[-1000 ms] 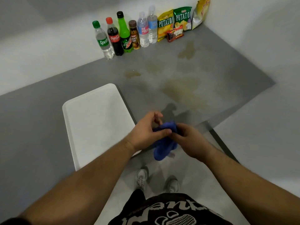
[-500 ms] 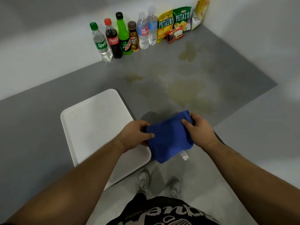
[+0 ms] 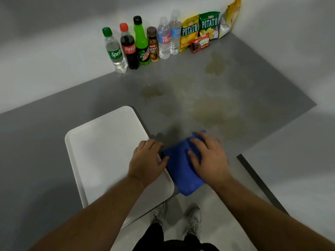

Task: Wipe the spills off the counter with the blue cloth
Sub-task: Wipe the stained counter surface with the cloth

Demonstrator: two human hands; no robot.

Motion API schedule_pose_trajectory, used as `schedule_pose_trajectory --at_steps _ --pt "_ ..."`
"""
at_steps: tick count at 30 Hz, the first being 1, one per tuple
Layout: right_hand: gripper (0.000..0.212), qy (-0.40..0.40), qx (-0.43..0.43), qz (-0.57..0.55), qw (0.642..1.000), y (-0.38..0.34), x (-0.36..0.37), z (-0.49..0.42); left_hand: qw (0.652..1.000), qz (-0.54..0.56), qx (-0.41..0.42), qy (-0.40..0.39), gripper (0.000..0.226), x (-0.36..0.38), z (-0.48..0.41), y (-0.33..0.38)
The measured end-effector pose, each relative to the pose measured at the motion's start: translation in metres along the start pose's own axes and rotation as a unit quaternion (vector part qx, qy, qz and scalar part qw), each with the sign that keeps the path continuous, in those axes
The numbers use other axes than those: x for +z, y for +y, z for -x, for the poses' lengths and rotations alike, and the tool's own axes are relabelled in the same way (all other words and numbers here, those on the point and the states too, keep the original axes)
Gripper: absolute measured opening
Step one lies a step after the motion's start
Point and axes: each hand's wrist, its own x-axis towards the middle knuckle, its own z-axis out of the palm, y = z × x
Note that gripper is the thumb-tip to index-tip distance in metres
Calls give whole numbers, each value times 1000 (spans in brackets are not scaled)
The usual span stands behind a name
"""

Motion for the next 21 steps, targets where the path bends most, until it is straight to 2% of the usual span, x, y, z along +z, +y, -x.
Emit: schedule_pose_trajectory --at_steps 1,3,5,9,14,21 --pt "49 -37 -7 15 999 -8 7 4 1000 -5 2 17 39 1 0 -5" --pt "67 -127 31 55 990 -17 24 12 999 -10 3 36 39 4 1 -16" --pt "79 -173 70 80 979 -19 40 20 998 -23 25 53 40 10 3 -27" --pt "85 -181 59 120 974 -13 46 26 992 -63 65 85 42 20 7 -34" --pt "73 -198 35 138 970 -14 41 36 992 -89 56 63 47 22 7 -34" --pt "79 -214 59 139 965 -28 53 6 992 -101 51 47 49 27 4 -38"
